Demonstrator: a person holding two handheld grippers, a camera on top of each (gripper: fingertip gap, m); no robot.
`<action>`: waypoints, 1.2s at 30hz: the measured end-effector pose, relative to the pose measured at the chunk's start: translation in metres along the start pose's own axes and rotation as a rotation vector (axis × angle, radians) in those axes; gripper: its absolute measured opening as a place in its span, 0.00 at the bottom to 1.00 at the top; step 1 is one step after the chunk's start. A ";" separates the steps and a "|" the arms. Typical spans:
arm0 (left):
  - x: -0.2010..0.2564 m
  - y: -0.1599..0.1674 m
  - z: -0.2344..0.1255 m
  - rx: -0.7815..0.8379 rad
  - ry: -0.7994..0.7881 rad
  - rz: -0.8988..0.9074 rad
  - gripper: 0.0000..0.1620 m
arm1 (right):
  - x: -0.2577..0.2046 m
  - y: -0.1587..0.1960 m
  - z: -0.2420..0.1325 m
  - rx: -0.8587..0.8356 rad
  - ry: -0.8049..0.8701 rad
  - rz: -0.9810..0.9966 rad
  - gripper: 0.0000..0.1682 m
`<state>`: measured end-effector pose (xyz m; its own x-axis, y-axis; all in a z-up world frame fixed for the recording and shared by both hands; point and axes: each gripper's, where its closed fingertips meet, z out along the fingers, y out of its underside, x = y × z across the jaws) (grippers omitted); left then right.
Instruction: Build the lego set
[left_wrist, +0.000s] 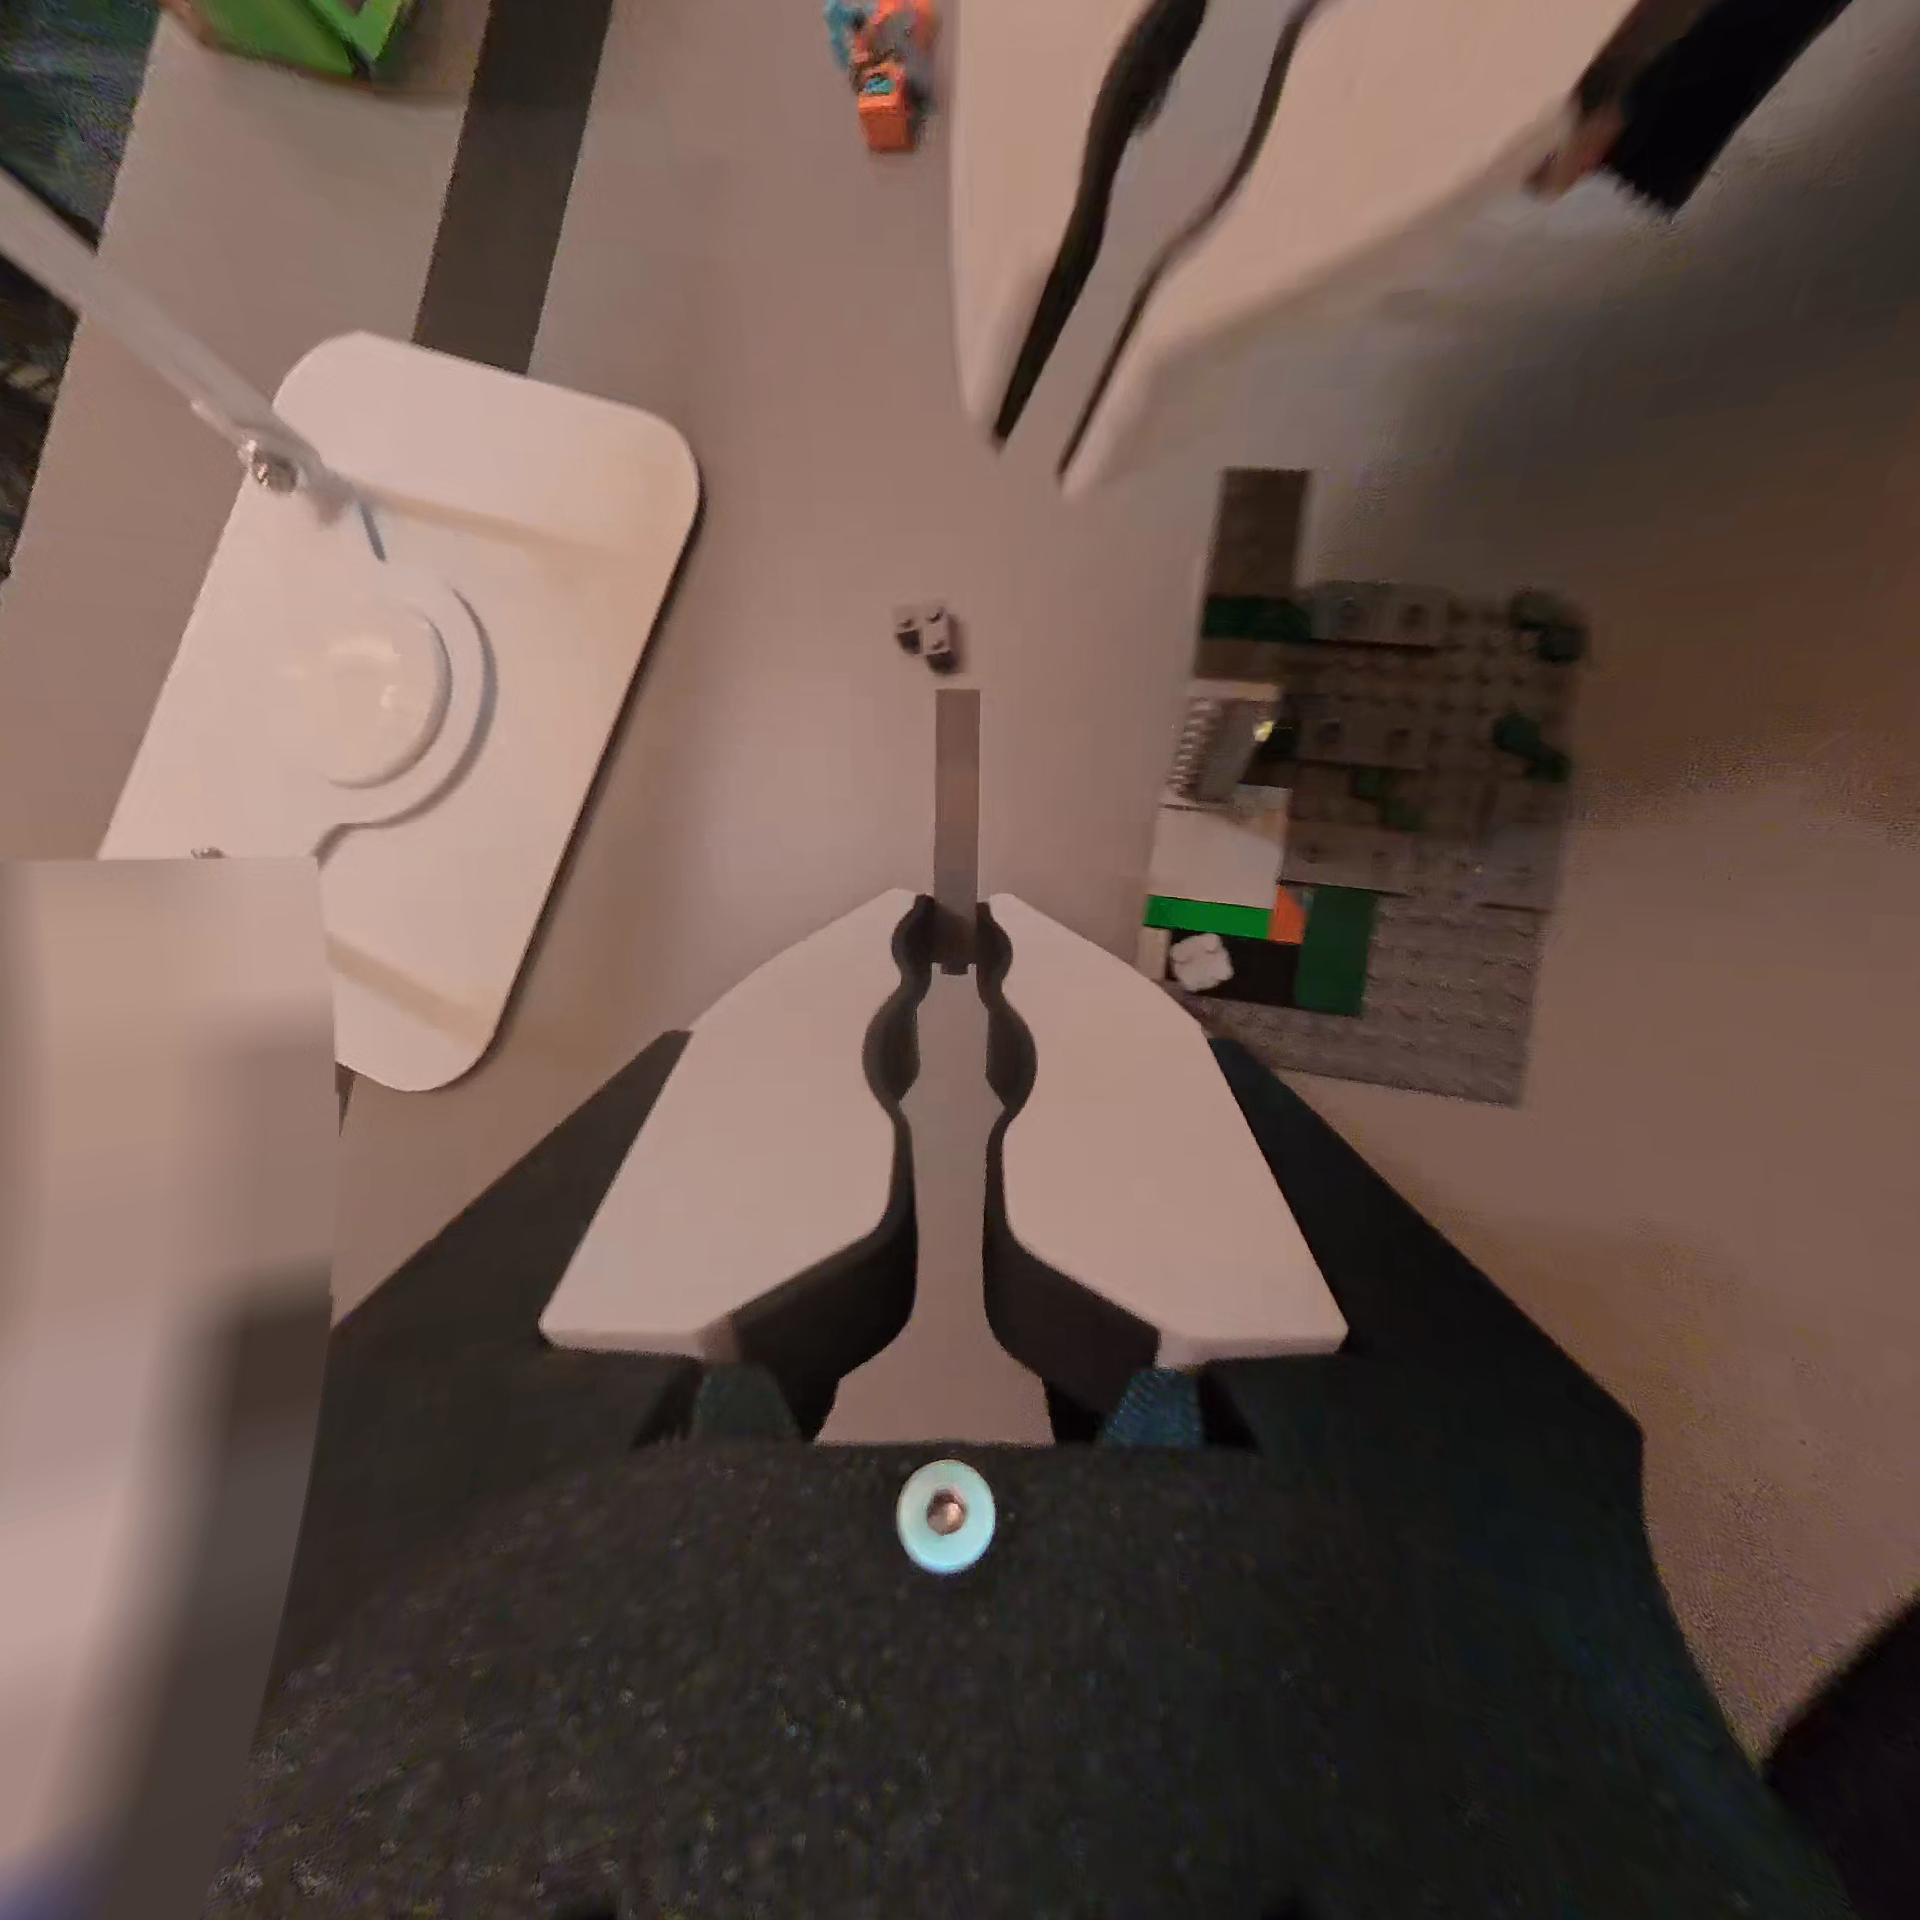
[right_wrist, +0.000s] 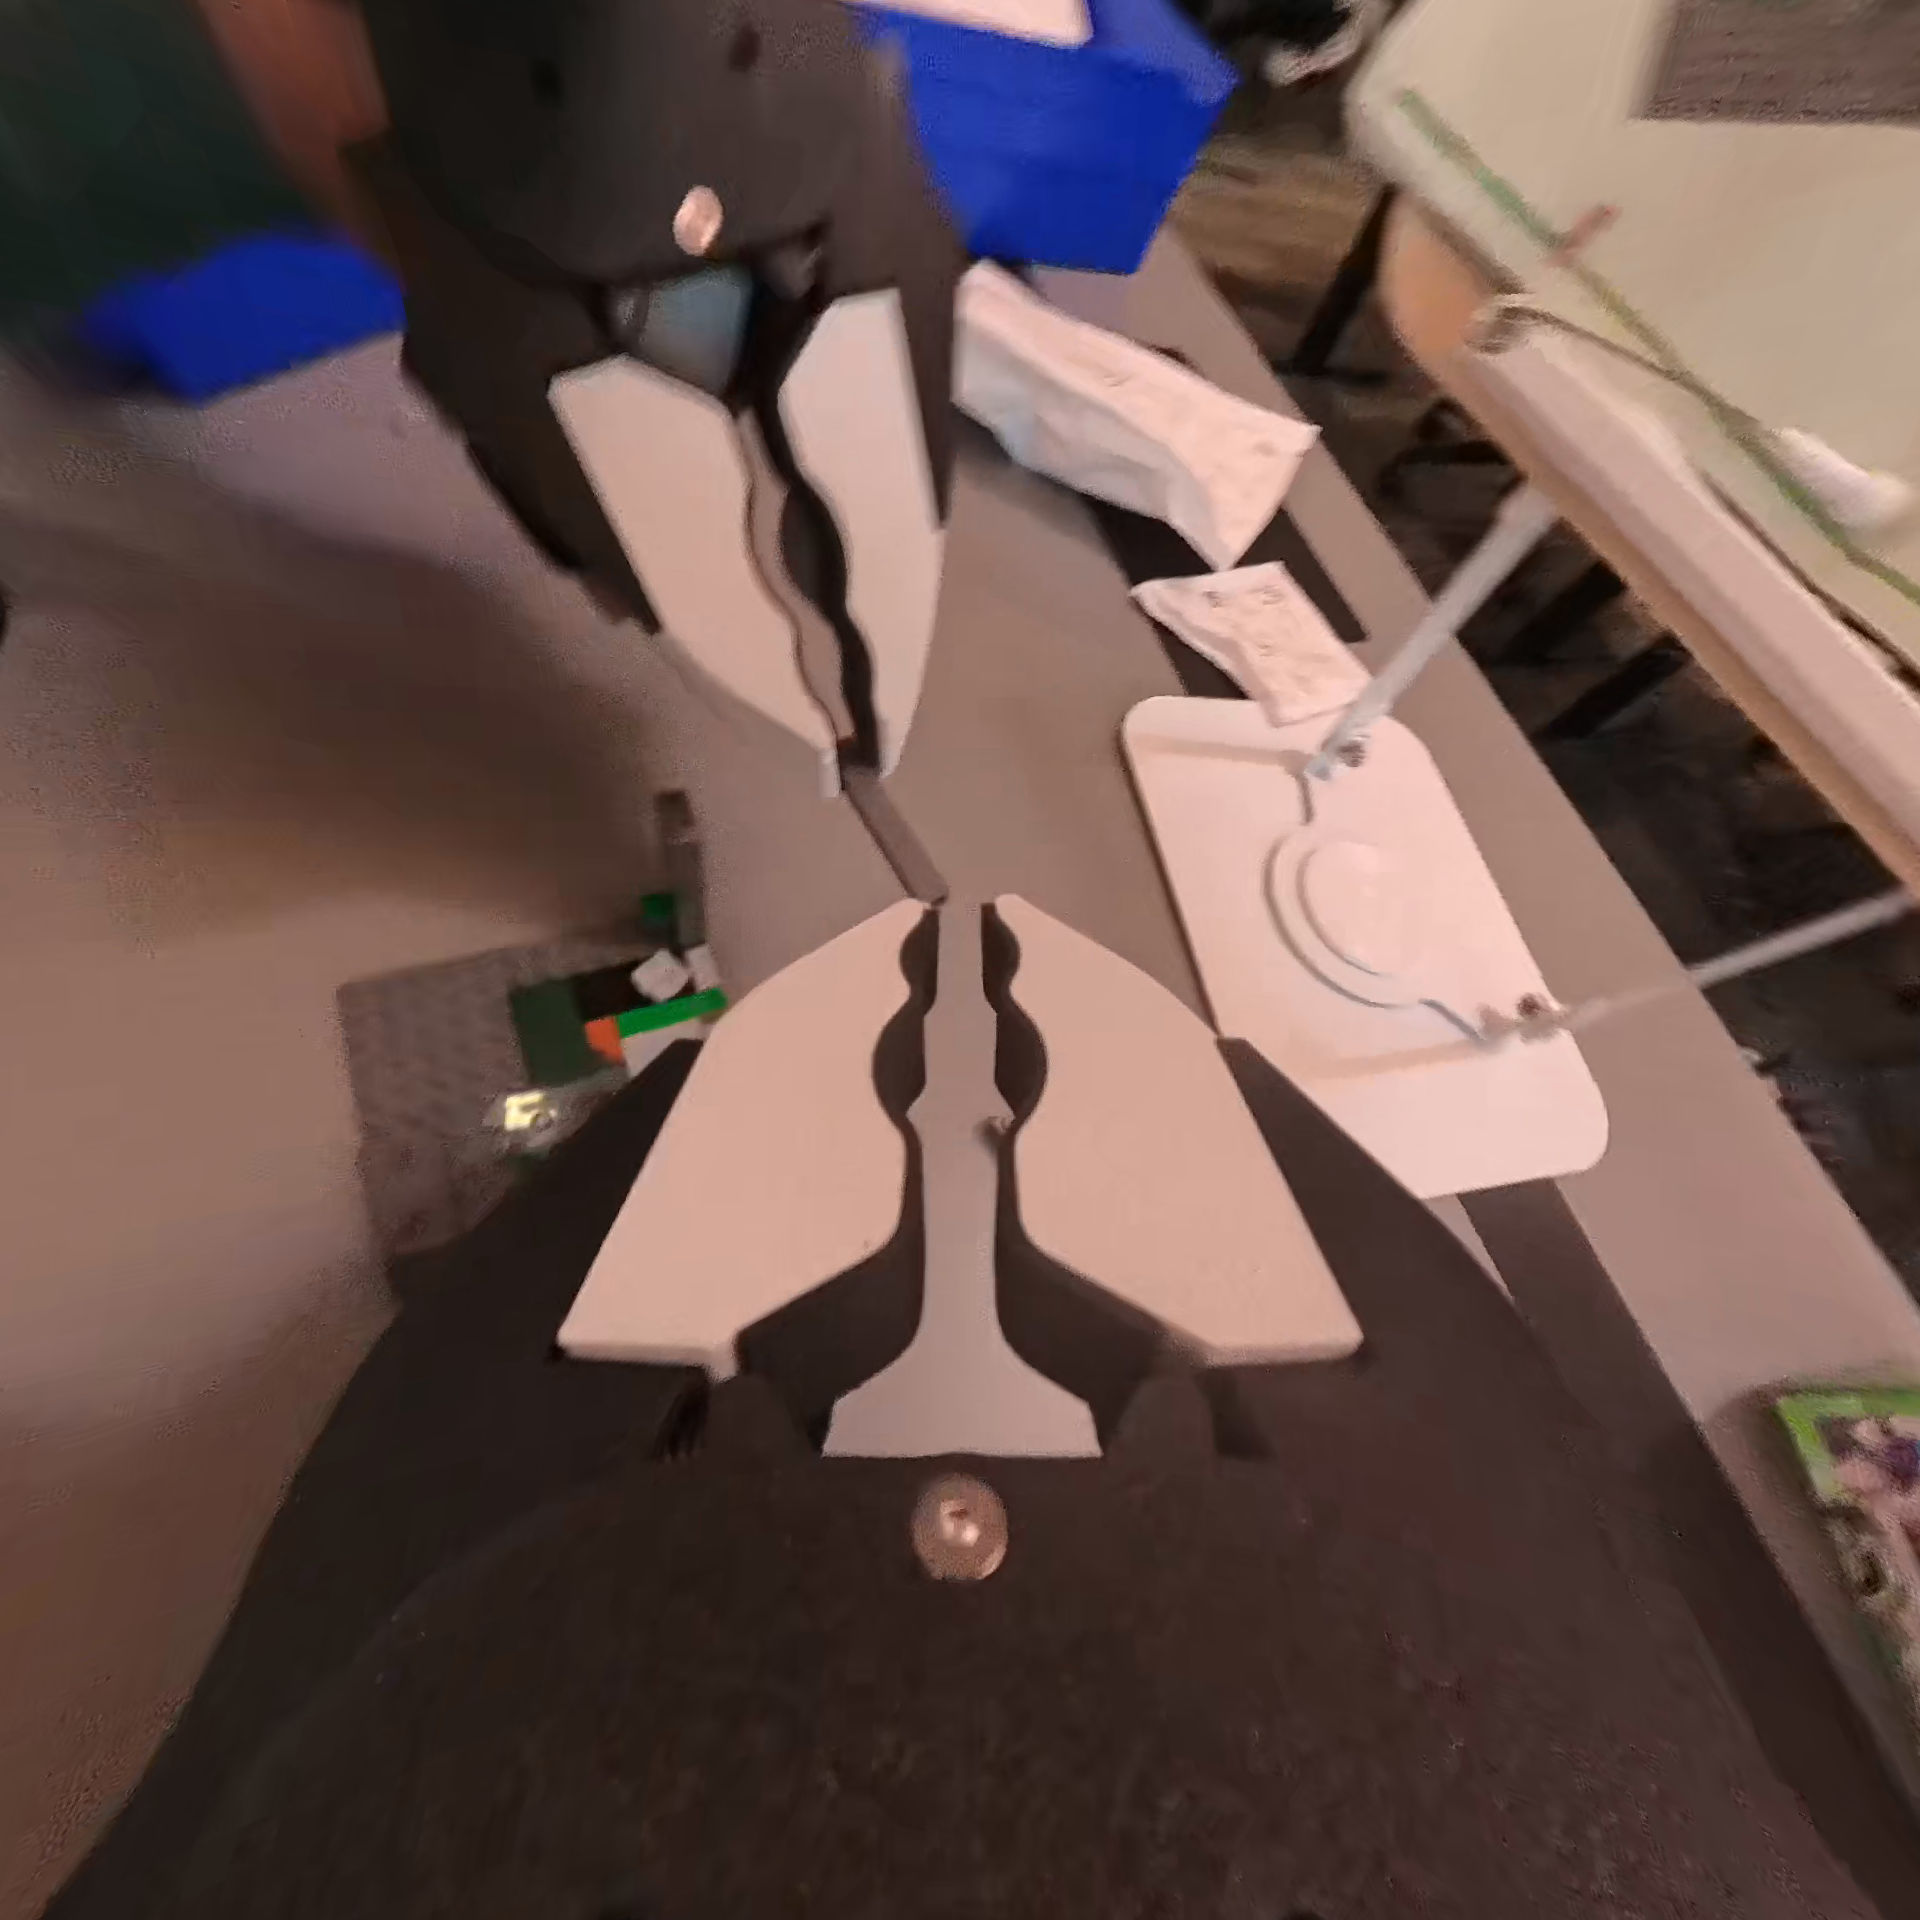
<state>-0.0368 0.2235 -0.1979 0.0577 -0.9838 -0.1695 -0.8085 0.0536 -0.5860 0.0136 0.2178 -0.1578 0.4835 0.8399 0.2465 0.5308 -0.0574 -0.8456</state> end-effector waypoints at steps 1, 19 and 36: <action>0.006 -0.005 -0.006 -0.016 0.013 0.025 0.04 | -0.008 0.000 0.001 -0.037 -0.029 -0.050 0.07; 0.062 -0.053 -0.063 0.497 0.118 -0.021 0.14 | -0.064 -0.029 -0.027 0.190 -0.159 0.045 0.05; 0.080 -0.055 -0.071 0.578 0.169 -0.046 0.04 | -0.091 -0.033 -0.022 0.339 -0.301 0.213 0.09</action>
<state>-0.0294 0.1296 -0.1236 -0.0475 -0.9983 -0.0333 -0.3554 0.0481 -0.9335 -0.0330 0.1315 -0.1417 0.3077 0.9500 -0.0536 0.1623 -0.1079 -0.9808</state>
